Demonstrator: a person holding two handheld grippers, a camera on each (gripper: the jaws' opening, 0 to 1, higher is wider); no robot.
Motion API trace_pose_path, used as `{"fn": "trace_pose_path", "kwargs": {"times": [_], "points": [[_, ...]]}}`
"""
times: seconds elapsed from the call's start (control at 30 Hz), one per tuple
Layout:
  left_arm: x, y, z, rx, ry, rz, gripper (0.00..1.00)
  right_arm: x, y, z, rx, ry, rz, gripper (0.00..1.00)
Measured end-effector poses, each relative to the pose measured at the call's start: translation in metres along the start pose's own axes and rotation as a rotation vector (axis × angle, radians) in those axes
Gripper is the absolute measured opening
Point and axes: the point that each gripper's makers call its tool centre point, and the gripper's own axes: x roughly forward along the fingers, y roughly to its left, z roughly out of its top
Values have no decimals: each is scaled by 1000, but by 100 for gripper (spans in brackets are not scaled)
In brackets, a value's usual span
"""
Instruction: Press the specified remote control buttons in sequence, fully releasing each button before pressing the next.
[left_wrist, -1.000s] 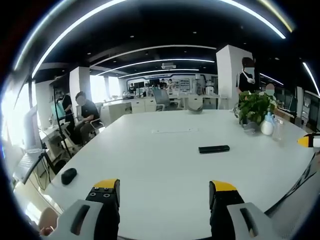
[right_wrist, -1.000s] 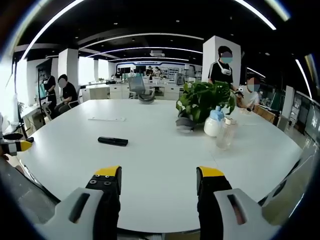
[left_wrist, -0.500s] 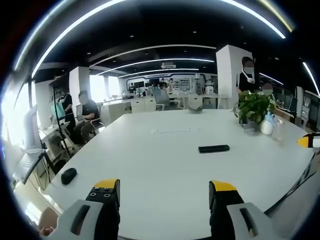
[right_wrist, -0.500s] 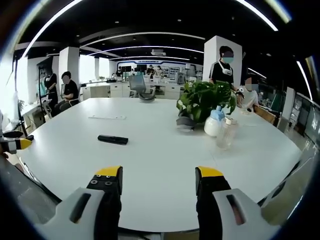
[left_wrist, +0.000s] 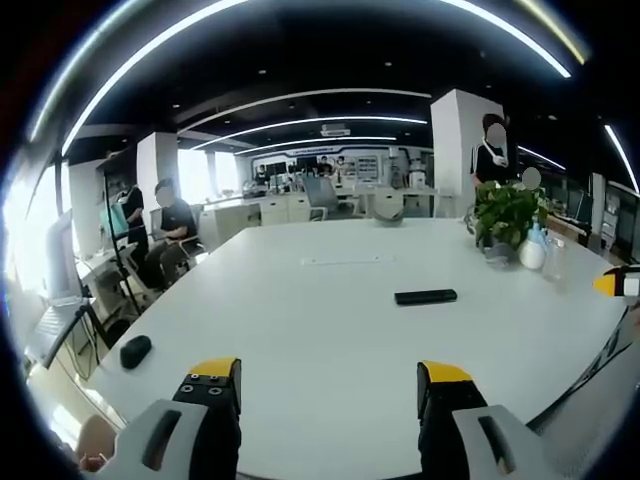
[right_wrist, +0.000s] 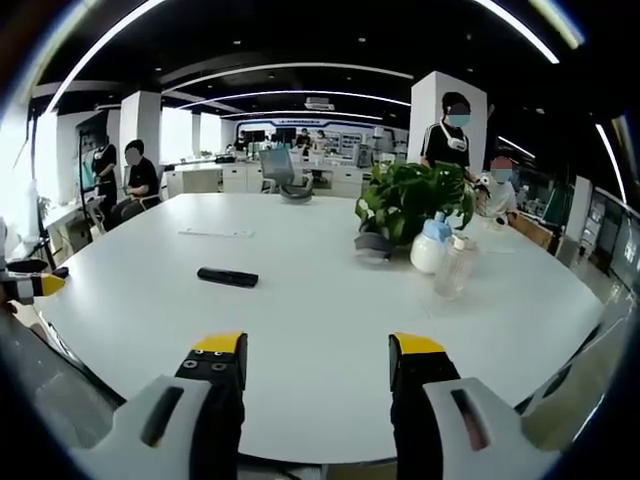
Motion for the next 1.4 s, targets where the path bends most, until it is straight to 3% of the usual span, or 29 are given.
{"fn": "trace_pose_path", "kwargs": {"times": [0.57, 0.8, 1.07, 1.4], "points": [[-2, 0, 8, -27, -22, -23, 72, 0, -2, 1, 10, -4, -6, 59], [5, 1, 8, -64, 22, -79, 72, -1, 0, 1, 8, -3, -4, 59], [16, 1, 34, 27, 0, -101, 72, -1, 0, 0, -7, 8, -11, 58], [29, -20, 64, 113, -23, -172, 71, -1, -2, 0, -4, 11, -21, 58]]}}
